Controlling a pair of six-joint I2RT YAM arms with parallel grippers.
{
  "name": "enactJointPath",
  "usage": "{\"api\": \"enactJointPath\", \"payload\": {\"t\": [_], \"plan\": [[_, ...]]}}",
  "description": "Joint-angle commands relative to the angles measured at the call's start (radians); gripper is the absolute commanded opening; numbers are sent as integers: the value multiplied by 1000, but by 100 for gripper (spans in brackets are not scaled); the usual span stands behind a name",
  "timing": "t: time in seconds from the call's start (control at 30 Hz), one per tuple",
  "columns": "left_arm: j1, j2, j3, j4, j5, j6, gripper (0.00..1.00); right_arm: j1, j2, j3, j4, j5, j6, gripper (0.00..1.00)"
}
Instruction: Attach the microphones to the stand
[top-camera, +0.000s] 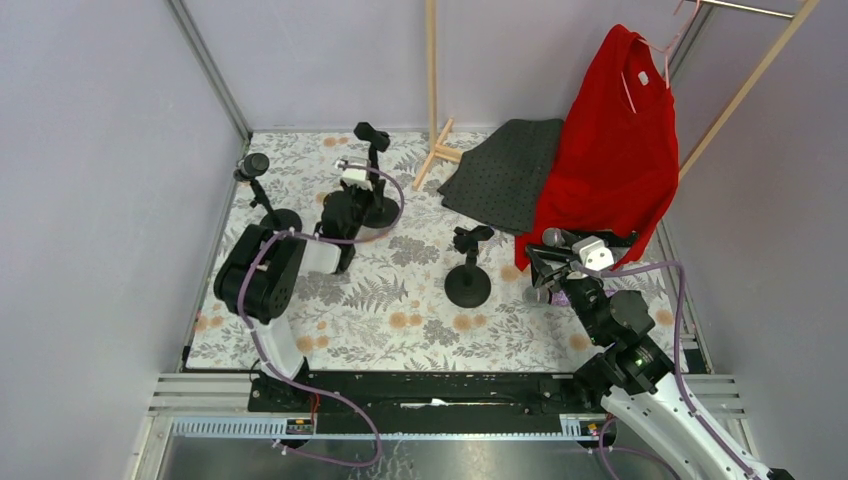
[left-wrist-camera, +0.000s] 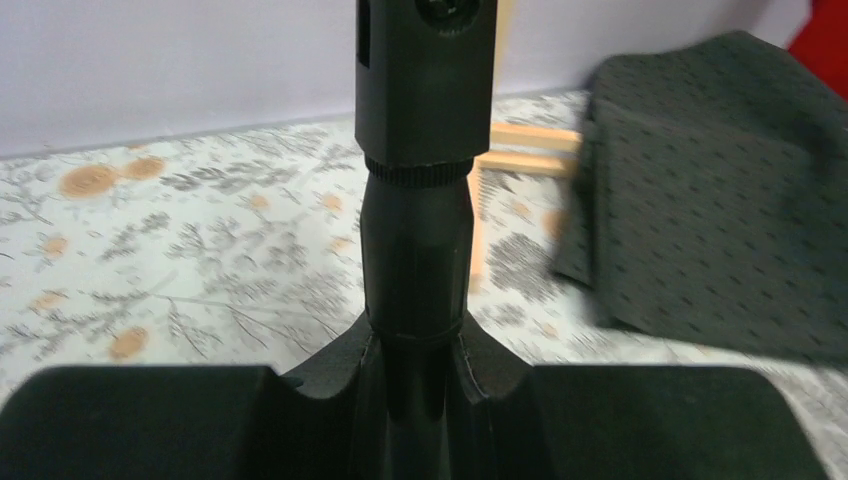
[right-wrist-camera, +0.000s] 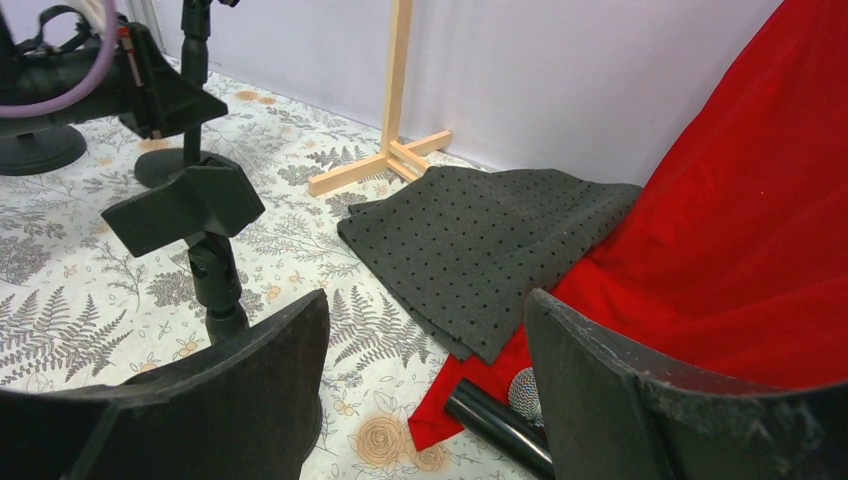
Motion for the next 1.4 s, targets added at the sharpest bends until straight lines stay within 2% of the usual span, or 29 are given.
{"api": "enactJointPath", "payload": {"t": [0.0,0.17,0.33,0.53,0.9,1.13,1.37], "plan": [[-75,-139,-127,132,-66,16,1,0,-17,0,33,-4,4,78],[-104,-176,-247,191,-84,-23,4,0,-18,-1,35,-12,10,77],[-132,-190,-278,182,-81,-29,7,0,-24,-1,31,-18,13,78],[-169,-189,-303,164,-98,-31,19,0,-26,-2,37,-26,16,77],[-182,-219,-347,143,-140,-31,36,0,-21,-4,38,-25,18,77],[-182,-240,-373,125,-189,-3,52,0,-17,-3,38,-23,16,77],[-184,-261,-379,89,-160,-7,65,0,-21,-4,33,-19,14,77]]}}
